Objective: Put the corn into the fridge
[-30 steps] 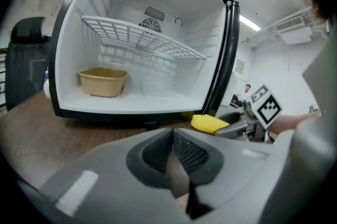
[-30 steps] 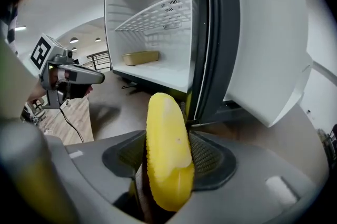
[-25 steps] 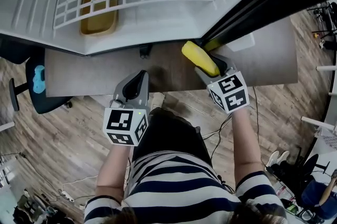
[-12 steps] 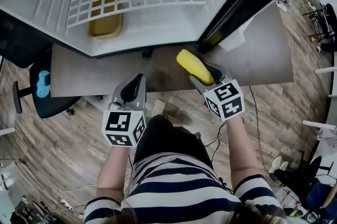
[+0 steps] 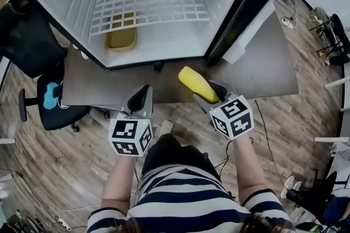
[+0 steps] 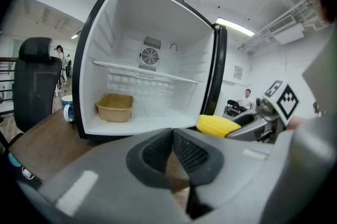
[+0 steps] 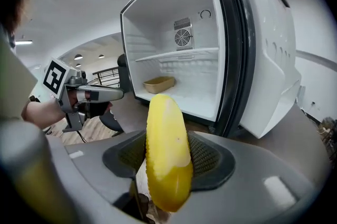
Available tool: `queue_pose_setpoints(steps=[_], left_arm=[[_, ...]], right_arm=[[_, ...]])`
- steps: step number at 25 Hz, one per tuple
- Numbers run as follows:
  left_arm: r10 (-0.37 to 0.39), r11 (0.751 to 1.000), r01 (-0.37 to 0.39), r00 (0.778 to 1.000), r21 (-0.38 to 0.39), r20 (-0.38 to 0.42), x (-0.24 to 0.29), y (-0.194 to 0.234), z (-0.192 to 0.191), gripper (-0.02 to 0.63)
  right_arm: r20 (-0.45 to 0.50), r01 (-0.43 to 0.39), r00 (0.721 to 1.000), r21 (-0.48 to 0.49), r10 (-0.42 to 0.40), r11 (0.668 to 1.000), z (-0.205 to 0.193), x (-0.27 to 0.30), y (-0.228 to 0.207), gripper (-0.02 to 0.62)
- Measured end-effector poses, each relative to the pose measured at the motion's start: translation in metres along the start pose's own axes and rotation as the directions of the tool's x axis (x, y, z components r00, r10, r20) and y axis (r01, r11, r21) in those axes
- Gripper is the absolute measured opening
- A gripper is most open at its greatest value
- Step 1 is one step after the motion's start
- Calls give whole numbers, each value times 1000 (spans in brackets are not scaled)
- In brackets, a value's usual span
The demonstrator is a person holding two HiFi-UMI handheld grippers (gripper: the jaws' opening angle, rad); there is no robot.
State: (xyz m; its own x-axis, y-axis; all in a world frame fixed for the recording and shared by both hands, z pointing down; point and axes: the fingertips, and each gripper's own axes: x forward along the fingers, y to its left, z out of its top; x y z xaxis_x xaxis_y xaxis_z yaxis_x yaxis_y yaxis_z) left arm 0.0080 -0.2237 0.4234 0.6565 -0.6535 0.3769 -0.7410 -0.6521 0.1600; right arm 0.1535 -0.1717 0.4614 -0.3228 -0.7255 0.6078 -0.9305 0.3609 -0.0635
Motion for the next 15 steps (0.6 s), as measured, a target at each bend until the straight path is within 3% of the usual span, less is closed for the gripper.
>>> queue_pose_setpoints(steps=[15], left_arm=[[38,999,-41,996,35,81,-44,8,49,0]], right_arm=[[102,-45,994,-67,51,997,75,-28,39,242]])
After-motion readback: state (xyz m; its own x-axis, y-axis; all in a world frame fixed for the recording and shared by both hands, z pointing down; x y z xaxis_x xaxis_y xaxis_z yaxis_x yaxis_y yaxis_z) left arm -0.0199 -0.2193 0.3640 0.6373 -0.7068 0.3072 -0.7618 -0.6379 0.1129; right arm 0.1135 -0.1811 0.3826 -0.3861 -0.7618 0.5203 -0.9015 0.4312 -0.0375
